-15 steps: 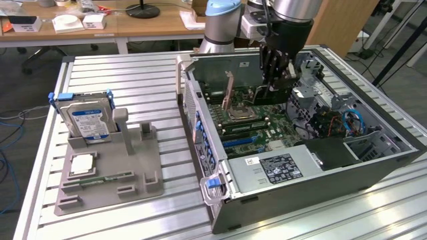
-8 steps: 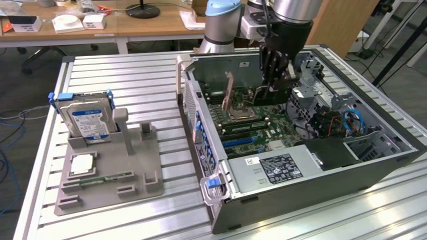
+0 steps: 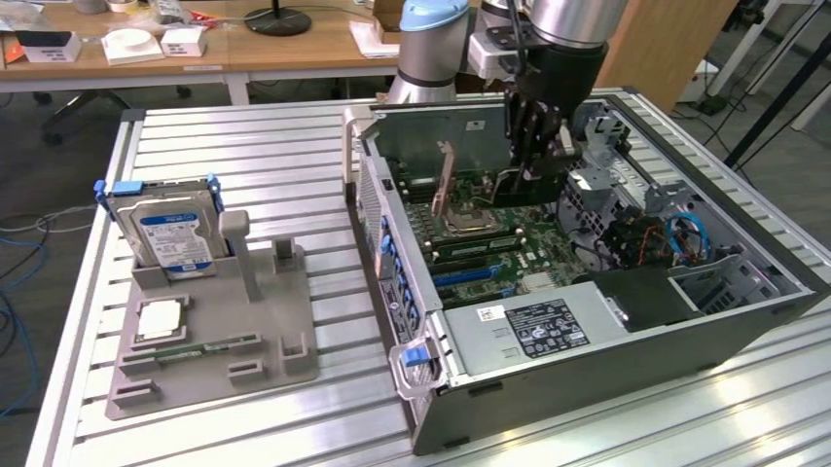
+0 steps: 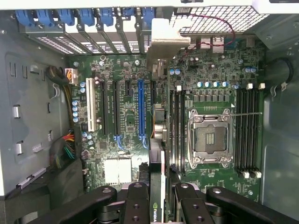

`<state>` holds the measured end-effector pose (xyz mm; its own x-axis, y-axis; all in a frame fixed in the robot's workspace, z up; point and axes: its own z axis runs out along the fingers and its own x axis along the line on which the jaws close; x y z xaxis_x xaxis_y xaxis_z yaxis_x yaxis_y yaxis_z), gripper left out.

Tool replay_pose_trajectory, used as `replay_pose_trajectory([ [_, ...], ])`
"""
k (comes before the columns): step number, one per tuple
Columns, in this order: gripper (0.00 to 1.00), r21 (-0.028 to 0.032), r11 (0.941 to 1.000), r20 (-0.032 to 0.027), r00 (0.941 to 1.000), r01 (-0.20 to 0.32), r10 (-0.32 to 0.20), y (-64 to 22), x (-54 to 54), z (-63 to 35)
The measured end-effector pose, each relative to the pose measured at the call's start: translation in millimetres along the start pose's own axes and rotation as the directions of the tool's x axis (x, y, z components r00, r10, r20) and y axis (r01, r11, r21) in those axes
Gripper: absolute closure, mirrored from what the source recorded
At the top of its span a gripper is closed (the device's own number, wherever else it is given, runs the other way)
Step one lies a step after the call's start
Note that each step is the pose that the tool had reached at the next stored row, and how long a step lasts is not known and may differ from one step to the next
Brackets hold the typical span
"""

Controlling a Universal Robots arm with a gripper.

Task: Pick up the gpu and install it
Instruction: 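Insert the gpu into the slot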

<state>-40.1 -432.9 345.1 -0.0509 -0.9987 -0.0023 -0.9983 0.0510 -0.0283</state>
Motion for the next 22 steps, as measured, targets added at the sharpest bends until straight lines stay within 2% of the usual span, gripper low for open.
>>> replay_pose_trajectory([
  [18, 0.74, 0.0000, 1.0000, -0.0002, 1.0000, 0.000, 0.000, 0.1, 0.1, 1.6],
  [22, 0.74, 0.0001, 1.0000, 0.0001, 1.0000, 0.000, 0.000, 0.2, 0.1, 5.3],
])
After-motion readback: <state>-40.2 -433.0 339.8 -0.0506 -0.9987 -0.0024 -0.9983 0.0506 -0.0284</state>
